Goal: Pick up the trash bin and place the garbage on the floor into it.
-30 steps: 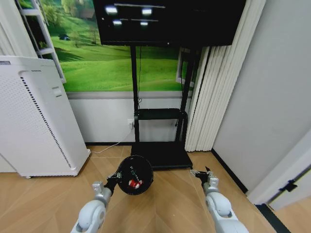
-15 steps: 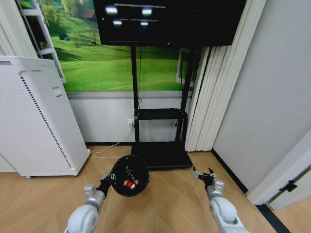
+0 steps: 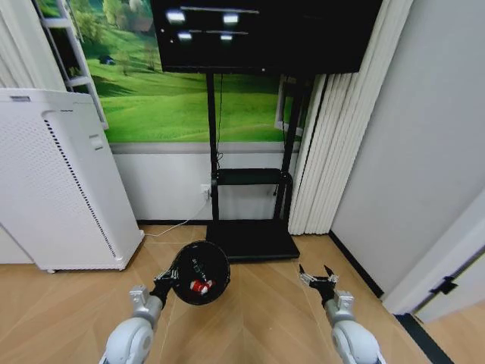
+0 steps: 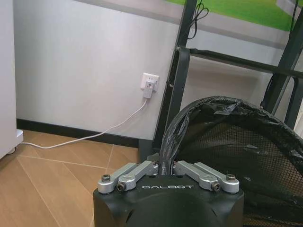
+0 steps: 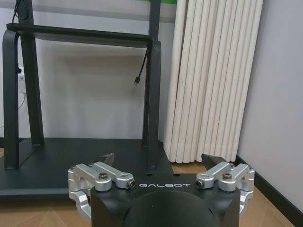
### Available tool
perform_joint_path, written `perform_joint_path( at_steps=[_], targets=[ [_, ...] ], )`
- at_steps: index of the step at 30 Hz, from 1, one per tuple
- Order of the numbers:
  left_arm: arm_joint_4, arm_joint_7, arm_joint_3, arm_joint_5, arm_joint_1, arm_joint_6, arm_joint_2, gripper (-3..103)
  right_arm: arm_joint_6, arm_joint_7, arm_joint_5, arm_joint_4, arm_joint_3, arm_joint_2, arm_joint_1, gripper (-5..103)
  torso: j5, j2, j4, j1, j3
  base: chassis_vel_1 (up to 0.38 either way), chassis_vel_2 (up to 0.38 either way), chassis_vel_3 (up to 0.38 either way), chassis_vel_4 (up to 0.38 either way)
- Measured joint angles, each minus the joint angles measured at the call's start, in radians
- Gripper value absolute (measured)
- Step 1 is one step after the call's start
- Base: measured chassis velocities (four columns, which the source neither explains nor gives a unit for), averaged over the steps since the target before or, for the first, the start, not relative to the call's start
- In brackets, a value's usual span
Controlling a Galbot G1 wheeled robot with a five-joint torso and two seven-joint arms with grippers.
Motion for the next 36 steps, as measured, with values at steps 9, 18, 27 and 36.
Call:
perform_joint_path(
  at_steps=[9, 18, 27, 36],
  targets=[
    [0.0, -0.009, 0.003, -0.001, -0.001, 0.001, -0.001, 4, 0.008, -0.005, -0.014, -0.007, 0.002, -0.004, -0.005, 100, 0.0001, 0.0, 0.0001, 0.0, 0.0, 0.117, -0.131, -0.131, 0.133],
    [0.005, -0.014, 0.003, -0.002, -0.007, 0.001, -0.001, 4, 0.014, -0.006, -0.05, -0.016, -0.007, -0.006, -0.005, 100, 0.0002, 0.0, 0.0, 0.0, 0.0, 0.193, -0.137, -0.207, 0.149],
    [0.012, -0.014, -0.006, -0.004, -0.009, 0.001, -0.001, 4, 0.007, -0.005, -0.063, -0.028, -0.012, -0.005, -0.002, 100, 0.0, 0.0, 0.0002, 0.0, 0.0, 0.308, -0.033, -0.319, 0.022],
    [0.016, -0.013, -0.004, -0.005, -0.012, -0.002, -0.002, 4, 0.01, -0.004, -0.067, -0.034, -0.012, -0.005, -0.006, 100, -0.0002, 0.0, 0.0001, 0.0, 0.0, 0.401, 0.098, -0.4, -0.081]
  ],
)
